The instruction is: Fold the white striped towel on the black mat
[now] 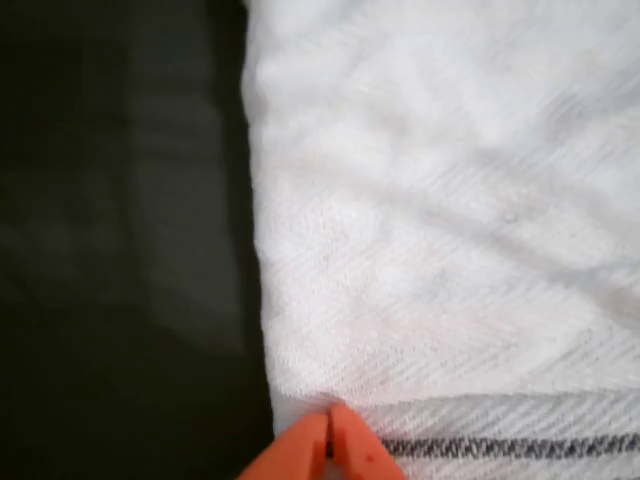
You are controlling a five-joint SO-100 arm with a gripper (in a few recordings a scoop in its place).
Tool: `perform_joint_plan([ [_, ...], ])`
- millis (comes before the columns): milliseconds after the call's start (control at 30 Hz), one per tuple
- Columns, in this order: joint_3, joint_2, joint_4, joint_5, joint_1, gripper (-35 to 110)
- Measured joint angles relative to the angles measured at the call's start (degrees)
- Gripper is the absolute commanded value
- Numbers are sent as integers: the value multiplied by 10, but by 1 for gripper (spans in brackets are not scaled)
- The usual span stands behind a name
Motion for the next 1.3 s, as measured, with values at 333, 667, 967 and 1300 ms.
perform_joint_plan([
  [333, 0, 0, 4, 20, -4, 0],
  [667, 0, 0, 4, 20, 0, 0],
  [967, 0, 0, 4, 20, 0, 0],
  [1300, 0, 0, 4, 20, 2, 0],
])
